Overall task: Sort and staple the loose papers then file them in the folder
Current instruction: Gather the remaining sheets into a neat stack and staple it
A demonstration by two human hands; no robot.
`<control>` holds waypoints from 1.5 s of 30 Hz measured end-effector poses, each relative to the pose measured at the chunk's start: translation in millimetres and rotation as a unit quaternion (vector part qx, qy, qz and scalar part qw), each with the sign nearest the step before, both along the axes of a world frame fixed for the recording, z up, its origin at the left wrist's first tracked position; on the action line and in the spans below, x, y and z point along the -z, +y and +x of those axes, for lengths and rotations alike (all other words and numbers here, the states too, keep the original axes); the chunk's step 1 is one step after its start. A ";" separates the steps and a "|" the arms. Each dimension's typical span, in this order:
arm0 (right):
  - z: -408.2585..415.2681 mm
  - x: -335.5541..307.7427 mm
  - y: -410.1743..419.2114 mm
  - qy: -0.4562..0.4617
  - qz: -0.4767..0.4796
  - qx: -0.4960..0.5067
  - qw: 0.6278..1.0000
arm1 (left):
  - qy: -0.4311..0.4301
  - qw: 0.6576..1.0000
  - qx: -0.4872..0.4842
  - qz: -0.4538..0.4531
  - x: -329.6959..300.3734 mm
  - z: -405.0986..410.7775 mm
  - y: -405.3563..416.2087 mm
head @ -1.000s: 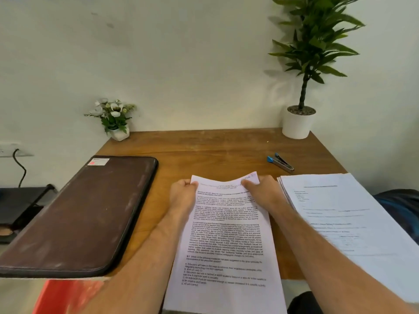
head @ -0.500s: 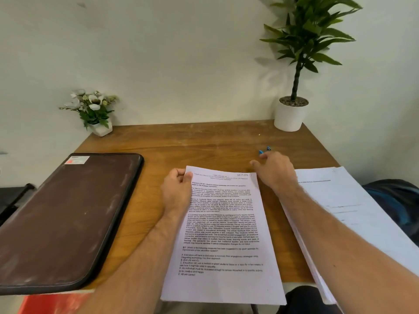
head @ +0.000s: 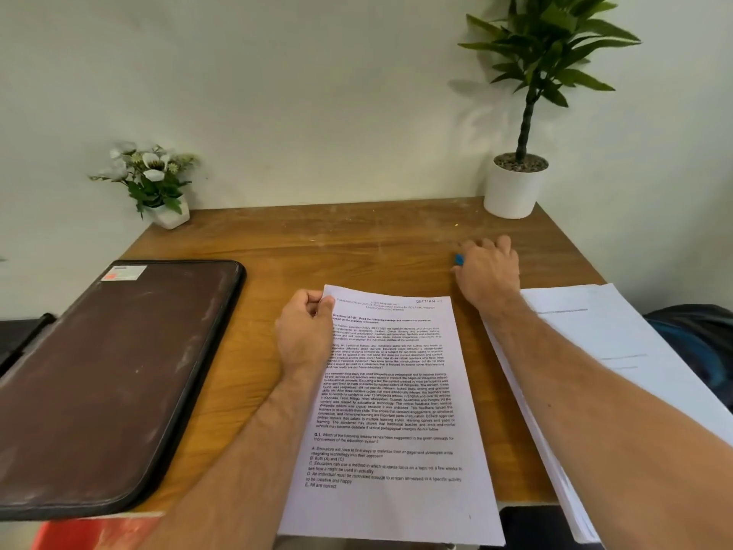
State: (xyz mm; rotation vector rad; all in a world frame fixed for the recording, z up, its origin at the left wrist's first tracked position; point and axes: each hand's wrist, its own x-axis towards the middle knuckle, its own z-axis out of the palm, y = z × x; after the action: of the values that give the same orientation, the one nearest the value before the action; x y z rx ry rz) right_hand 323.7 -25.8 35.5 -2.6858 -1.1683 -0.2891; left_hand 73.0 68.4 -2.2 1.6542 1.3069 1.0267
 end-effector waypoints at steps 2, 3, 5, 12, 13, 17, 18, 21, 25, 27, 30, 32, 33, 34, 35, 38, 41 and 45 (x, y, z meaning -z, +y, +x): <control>1.8 4.5 2.0 0.023 -0.017 0.012 1.000 | 0.004 1.000 -0.002 -0.001 -0.6 0.1 -2.6; 2.5 6.7 2.7 0.039 -0.017 0.008 0.999 | 0.009 1.000 -0.004 -0.001 -1.0 -0.4 -3.8; 1.3 9.4 4.8 0.058 -0.010 -0.014 0.998 | 0.011 1.000 -0.006 -0.001 -1.2 -2.5 -4.2; -1.2 3.7 11.2 0.111 0.002 -0.010 0.994 | 0.004 1.000 -0.012 0.000 0.7 -2.4 -2.5; -0.8 4.3 10.4 0.120 -0.005 -0.004 0.993 | 0.001 1.000 -0.010 0.000 2.0 -2.6 -2.5; -3.7 3.1 9.2 0.117 -0.004 -0.029 0.993 | -0.024 1.000 -0.006 0.004 5.3 -1.7 -3.5; -5.3 1.4 11.1 0.118 0.002 -0.046 0.992 | -0.031 0.999 -0.006 0.006 5.3 -1.4 -3.0; -18.8 -9.1 20.3 0.119 0.030 -0.112 0.986 | -0.043 0.999 -0.006 0.010 3.2 -2.5 -1.7; -49.9 -26.0 29.8 0.176 0.116 -0.206 0.956 | -0.055 0.999 0.001 -0.001 6.3 -2.5 -2.1; -69.7 -32.9 33.7 0.228 0.108 -0.251 0.934 | -0.074 0.997 -0.001 -0.010 5.5 -1.4 -2.1; -96.0 -40.0 42.6 0.198 0.043 -0.329 0.922 | -0.112 0.993 -0.001 -0.025 2.0 -0.2 -1.5; -107.5 -42.8 47.9 0.159 0.016 -0.363 0.918 | -0.123 0.992 0.000 -0.024 1.1 -0.3 -2.5; -110.6 -43.4 50.0 0.141 0.007 -0.370 0.918 | -0.128 0.992 0.000 -0.021 0.7 -0.4 -3.6; -113.6 -44.7 51.2 0.125 -0.002 -0.373 0.919 | -0.133 0.991 0.000 -0.020 1.2 -1.1 -4.5; -115.3 -46.2 51.2 0.111 -0.006 -0.375 0.920 | -0.137 0.990 0.001 -0.020 0.9 -1.4 -6.0; -116.2 -49.7 50.5 0.094 -0.009 -0.375 0.922 | -0.150 0.989 0.004 -0.021 1.5 -2.5 -8.8; -114.6 -51.4 49.7 0.076 -0.018 -0.367 0.927 | -0.162 0.986 0.010 -0.024 3.1 -3.5 -9.1; -113.5 -56.0 52.7 0.043 -0.021 -0.365 0.930 | -0.179 0.984 0.011 -0.022 0.5 -6.3 -7.5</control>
State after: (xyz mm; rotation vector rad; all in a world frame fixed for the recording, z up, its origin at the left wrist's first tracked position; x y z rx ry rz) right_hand 210.2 26.9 91.5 -2.0568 -2.0288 -0.0203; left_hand 66.6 60.9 -2.7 1.3696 1.0628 1.2072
